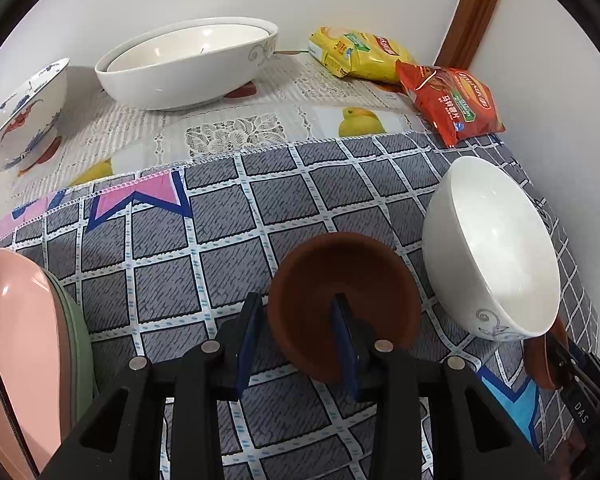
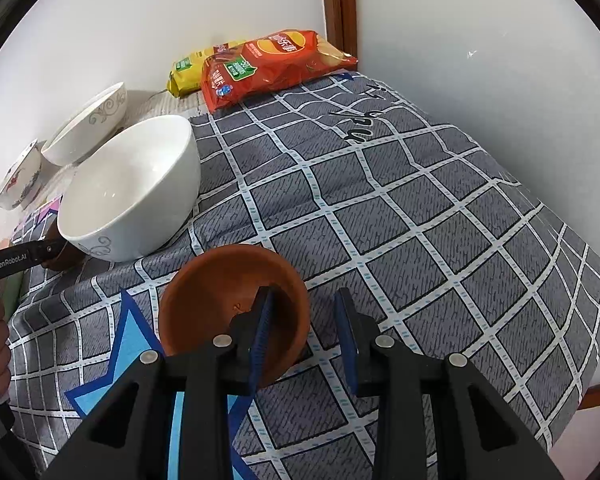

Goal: Organize plates and bowls
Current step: 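Carry the right gripper's brown bowl over the white bowl while the left gripper holds its bowl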

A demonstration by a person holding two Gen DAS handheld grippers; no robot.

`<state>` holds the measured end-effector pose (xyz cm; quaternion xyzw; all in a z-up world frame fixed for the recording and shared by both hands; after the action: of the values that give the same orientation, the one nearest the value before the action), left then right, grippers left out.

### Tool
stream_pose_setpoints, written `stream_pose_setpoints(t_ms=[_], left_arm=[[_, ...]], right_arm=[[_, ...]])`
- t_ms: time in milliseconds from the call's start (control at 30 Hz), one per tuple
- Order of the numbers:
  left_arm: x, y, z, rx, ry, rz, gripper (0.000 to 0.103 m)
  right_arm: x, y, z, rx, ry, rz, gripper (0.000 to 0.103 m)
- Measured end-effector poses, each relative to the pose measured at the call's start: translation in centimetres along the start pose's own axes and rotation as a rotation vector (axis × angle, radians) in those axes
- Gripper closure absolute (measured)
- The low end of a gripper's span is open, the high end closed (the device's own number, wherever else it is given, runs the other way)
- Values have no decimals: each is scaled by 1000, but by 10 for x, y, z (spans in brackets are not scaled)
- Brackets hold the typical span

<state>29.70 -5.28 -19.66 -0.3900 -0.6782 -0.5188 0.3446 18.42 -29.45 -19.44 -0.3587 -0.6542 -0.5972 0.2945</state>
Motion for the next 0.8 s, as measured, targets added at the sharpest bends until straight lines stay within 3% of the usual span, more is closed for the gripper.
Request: stream_pose_setpoints(t_ms=[467, 567, 800], left_arm=[[0, -1, 0, -3, -2, 4, 69], [1, -1, 0, 4, -30, 24, 79], [5, 1, 6, 44, -57, 31, 92]], right_arm=[[1, -4, 1, -31, -3, -27, 71], [3, -4, 4, -33, 23, -39, 86], [8, -1, 4, -62, 44, -55, 92]])
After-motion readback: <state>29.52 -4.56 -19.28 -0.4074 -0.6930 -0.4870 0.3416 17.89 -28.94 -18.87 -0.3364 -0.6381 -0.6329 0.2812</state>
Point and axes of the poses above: each gripper's, at about its wrist camera, not at the fingertips, and x roughly against the way its jaws point, z to its left, y to its top, the point moved 1 cm from there along -x, roughly the way its jaws point, and after that the axes turned 15 degrees about x, right-handed, at the moved point
